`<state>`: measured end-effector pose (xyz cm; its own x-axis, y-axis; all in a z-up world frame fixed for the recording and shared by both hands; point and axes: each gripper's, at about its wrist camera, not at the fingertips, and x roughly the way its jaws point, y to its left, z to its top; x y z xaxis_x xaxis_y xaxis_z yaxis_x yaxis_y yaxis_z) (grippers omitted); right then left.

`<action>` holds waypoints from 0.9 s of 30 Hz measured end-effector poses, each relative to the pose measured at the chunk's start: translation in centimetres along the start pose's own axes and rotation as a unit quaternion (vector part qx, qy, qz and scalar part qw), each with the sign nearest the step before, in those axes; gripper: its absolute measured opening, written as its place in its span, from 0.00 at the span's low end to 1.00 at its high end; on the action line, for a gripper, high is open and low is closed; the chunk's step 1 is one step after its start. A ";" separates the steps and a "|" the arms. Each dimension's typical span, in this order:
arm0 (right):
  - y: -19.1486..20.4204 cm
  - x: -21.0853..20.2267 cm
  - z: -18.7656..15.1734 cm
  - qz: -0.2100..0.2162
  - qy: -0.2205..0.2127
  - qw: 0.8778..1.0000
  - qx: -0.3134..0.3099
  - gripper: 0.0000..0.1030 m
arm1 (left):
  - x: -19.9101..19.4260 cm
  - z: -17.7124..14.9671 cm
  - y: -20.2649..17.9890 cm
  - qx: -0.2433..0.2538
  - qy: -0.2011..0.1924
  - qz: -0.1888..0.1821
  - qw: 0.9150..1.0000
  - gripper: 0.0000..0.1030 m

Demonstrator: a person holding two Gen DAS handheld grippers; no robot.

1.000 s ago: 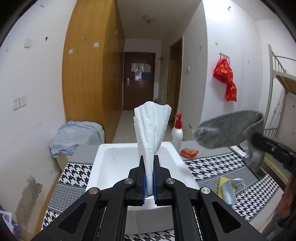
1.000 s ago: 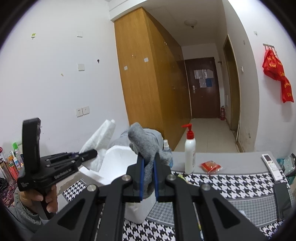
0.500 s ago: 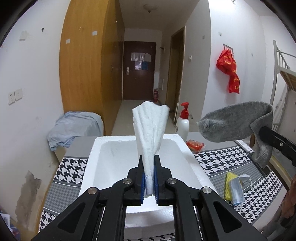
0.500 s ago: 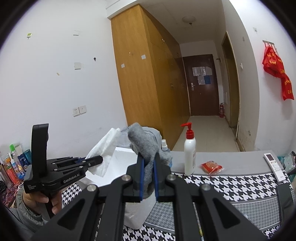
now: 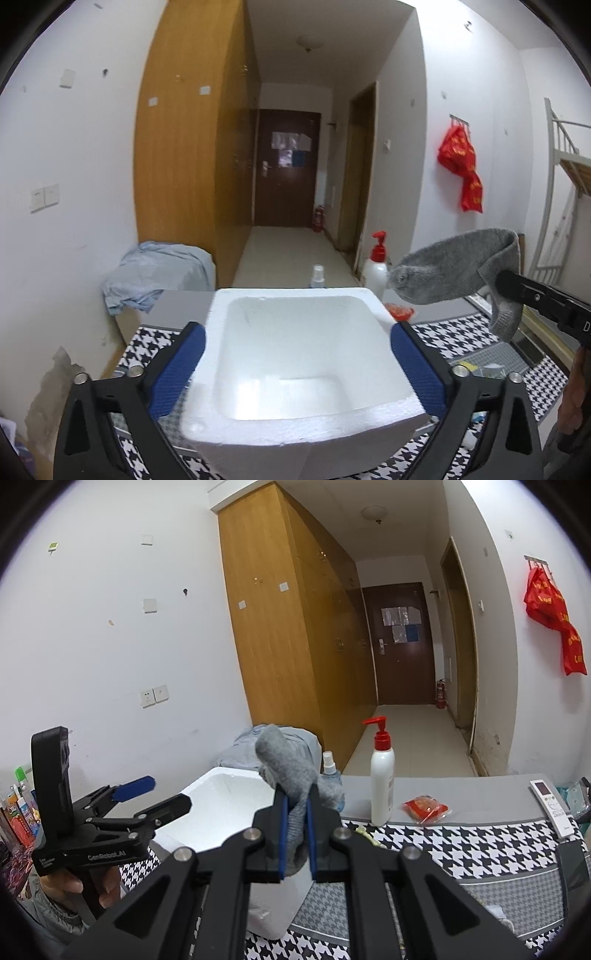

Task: Organize soft objects
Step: 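Carry the grey sock over the foam box and open the right tool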

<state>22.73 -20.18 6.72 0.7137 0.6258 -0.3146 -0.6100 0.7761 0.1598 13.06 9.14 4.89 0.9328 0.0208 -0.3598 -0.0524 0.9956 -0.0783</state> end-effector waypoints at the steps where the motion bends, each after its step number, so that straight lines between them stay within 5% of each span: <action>1: 0.1 0.0 0.0 0.000 0.001 1.000 0.000 0.11 | -0.2 0.0 0.3 -0.003 -0.003 0.002 1.000 0.99; 27: 3.4 3.3 0.3 0.033 0.015 0.999 -0.013 0.11 | -3.2 -1.5 4.4 -0.017 -0.023 0.047 0.998 0.99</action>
<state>23.18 -15.45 6.51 0.6612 0.6722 -0.3331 -0.6641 0.7310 0.1569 9.34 13.34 4.33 0.9387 0.1199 -0.3233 -0.1528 0.9851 -0.0785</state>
